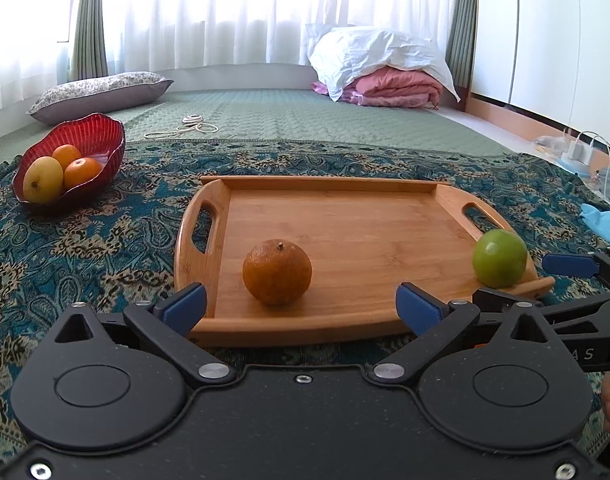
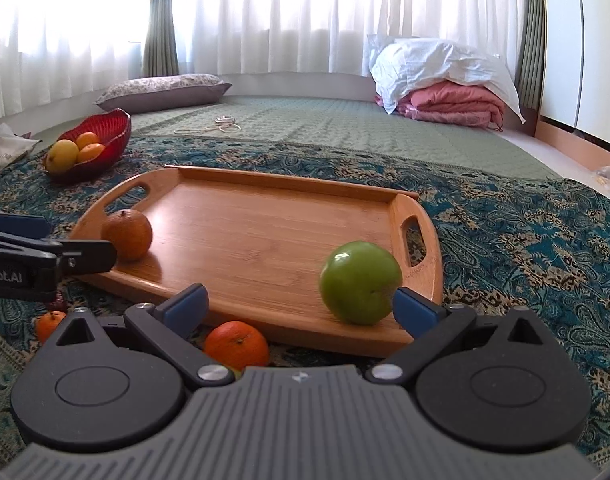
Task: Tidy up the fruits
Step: 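Move left tool to the small tangerine while right tool approaches another green fruit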
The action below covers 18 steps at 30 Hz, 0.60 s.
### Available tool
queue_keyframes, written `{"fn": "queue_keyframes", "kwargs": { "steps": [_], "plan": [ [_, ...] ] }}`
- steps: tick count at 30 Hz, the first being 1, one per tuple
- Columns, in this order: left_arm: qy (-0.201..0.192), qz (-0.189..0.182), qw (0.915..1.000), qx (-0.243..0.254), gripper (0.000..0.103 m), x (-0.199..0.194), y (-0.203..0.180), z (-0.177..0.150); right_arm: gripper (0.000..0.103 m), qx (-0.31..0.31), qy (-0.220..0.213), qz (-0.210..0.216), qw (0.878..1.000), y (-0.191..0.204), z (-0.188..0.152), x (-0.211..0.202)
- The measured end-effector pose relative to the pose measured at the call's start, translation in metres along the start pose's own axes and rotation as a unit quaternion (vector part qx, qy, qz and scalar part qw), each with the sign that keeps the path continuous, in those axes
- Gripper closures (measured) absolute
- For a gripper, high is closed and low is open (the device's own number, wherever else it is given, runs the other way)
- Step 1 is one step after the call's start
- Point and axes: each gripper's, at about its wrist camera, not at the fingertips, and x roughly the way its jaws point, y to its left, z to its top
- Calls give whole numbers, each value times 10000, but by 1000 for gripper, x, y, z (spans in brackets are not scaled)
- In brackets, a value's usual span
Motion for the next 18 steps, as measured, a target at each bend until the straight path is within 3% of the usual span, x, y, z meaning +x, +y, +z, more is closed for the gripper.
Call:
{"fn": "queue_keyframes", "kwargs": {
  "steps": [18],
  "plan": [
    [-312, 126, 9994, 82, 0, -26, -1, -35, 0, 27, -302, 122, 9995, 14, -27, -26]
  ]
}}
